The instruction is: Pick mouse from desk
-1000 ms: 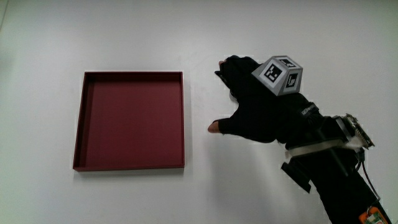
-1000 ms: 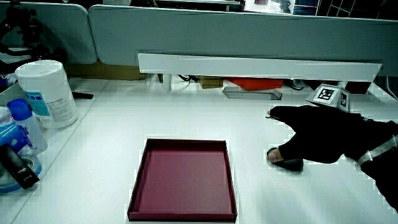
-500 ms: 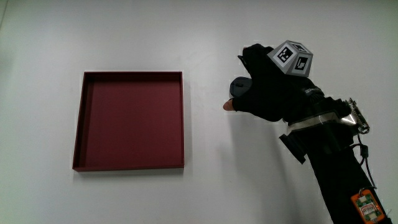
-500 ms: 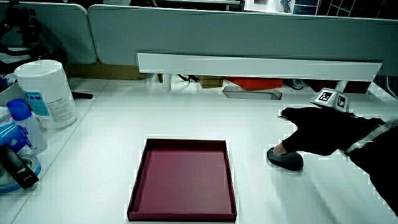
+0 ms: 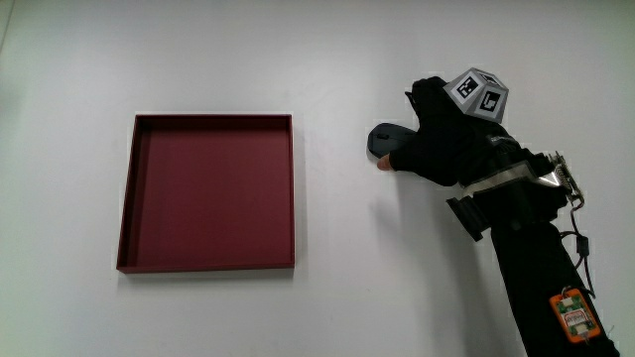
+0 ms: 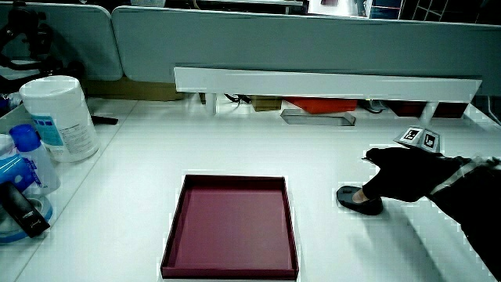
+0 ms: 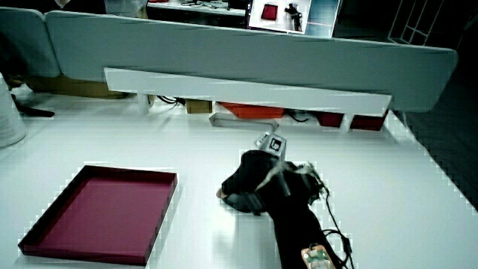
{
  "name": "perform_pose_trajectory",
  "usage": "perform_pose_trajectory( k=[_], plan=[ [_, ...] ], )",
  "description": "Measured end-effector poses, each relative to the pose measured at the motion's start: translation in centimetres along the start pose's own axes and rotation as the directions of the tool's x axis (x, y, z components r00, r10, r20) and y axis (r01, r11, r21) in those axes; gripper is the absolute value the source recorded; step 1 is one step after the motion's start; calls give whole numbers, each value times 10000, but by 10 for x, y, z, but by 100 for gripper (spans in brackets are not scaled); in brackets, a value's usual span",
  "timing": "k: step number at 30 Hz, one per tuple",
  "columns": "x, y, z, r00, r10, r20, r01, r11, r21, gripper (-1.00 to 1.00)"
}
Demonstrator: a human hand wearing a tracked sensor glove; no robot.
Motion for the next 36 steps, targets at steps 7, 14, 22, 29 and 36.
perform_pose_trajectory(
  k=[7, 14, 22, 29, 36],
  plan=[
    [11, 12, -9, 9987, -482, 188, 483, 9988, -58, 0],
    [17, 22, -20, 9962, -797, 350, 806, 9964, -247, 0],
    [17, 27, -24, 9925, -1116, 490, 1134, 9929, -362, 0],
    [13, 24, -23, 9933, -906, 711, 895, 9958, 195, 30],
    [10, 24, -24, 9922, -958, 795, 936, 9951, 310, 65]
  ],
)
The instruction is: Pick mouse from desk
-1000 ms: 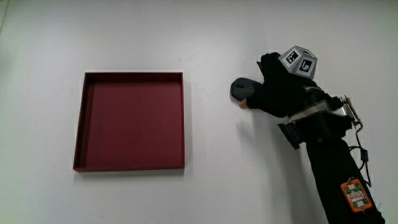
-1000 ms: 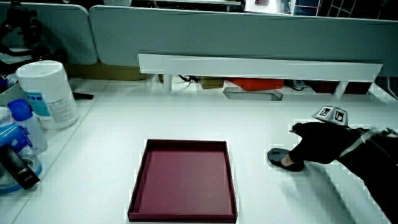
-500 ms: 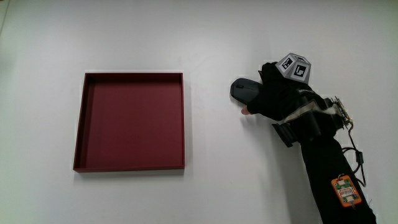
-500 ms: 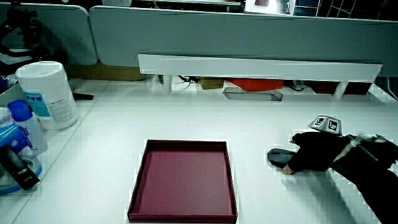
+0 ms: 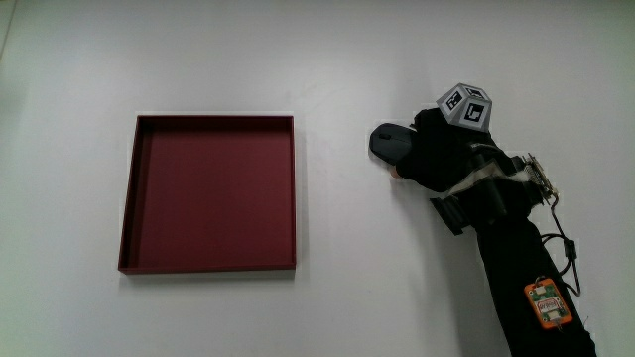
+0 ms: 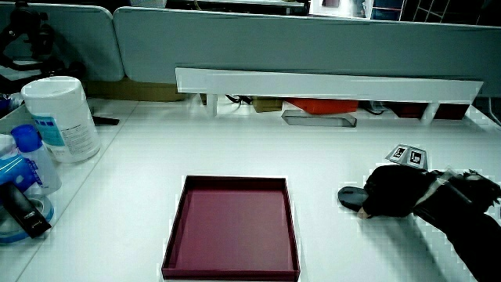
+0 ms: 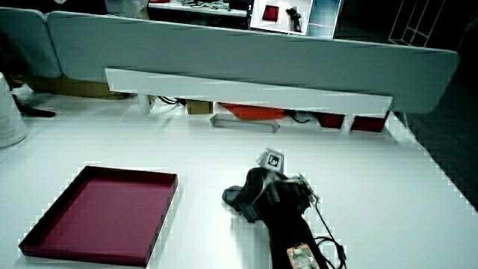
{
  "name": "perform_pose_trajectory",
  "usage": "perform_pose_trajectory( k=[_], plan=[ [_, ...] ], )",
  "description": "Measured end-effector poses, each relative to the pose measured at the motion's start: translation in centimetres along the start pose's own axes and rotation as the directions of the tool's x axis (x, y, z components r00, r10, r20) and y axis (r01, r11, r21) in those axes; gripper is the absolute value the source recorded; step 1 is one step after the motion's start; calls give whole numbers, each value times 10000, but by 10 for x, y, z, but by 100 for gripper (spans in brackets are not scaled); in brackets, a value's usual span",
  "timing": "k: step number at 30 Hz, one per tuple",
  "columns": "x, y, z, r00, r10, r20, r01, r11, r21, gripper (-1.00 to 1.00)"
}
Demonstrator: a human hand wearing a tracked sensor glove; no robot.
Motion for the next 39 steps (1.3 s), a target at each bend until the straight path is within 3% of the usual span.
perform_pose_trajectory(
  k=[7, 17, 22, 23, 30, 34, 36, 39],
  plan=[
    [3, 0, 0, 9999, 116, -77, -113, 9991, 404, 100],
    [0, -7, 12, 9994, 309, 151, -318, 9976, 612, 100],
    [-19, -25, 26, 9951, 952, 271, -970, 9924, 753, 100],
    [-18, -23, 26, 9956, 856, 390, -884, 9932, 752, 100],
    [-48, -47, 36, 9820, 1728, 758, -1805, 9775, 1095, 100],
    [-72, -62, 40, 9669, 2362, 965, -2470, 9613, 1222, 100],
    [-82, -65, 39, 9607, 2464, 1281, -2622, 9568, 1257, 100],
    [-96, -68, 37, 9526, 2762, 1276, -2904, 9506, 1100, 100]
  ],
)
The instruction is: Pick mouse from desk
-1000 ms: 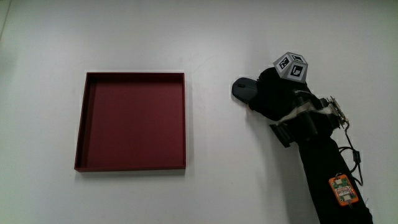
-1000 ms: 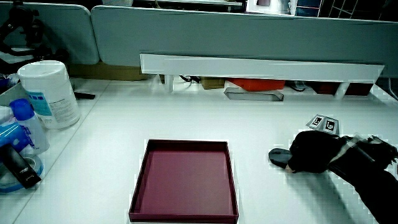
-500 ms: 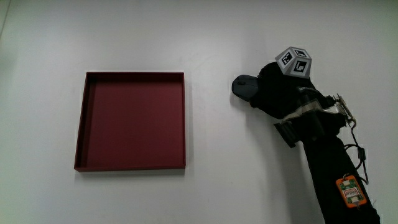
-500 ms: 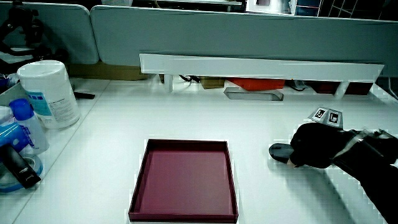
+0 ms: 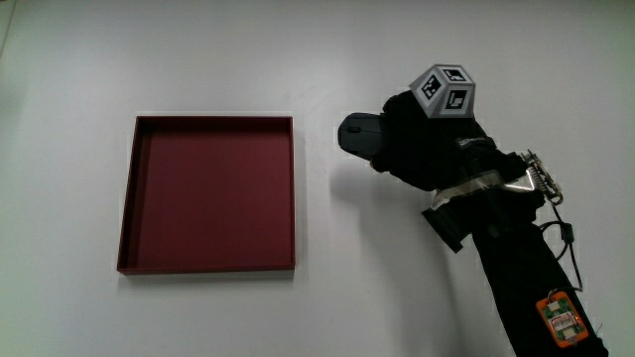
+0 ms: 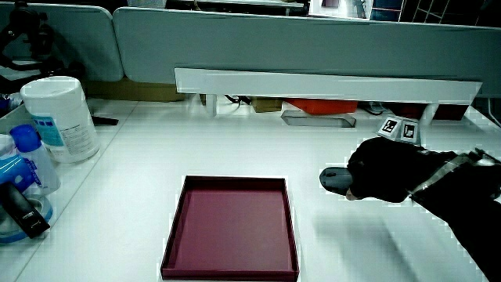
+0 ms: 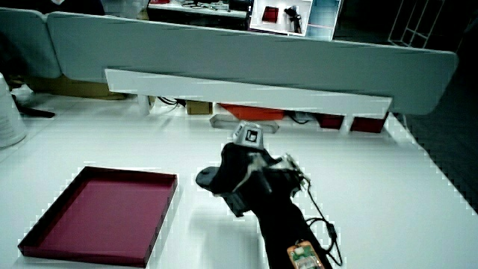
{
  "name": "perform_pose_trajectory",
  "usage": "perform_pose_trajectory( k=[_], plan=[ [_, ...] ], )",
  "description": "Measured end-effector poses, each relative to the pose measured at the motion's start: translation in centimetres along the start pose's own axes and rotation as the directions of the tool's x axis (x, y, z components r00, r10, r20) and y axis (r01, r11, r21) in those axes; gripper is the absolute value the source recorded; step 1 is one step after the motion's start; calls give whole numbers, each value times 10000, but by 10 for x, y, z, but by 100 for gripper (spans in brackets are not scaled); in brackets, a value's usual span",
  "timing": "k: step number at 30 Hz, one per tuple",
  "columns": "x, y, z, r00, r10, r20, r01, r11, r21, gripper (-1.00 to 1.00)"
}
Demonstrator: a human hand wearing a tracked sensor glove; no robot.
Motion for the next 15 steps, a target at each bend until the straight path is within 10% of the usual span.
perform_pose_trajectory(
  k=[5, 7, 15],
  plan=[
    [-27, 3, 1, 9972, 730, -166, -730, 9973, -10, 100],
    [-24, 22, -14, 9927, 688, -988, -786, 9920, -992, 100],
    [-85, 7, -6, 9794, 2011, -167, -2013, 9794, -131, 100]
  ],
)
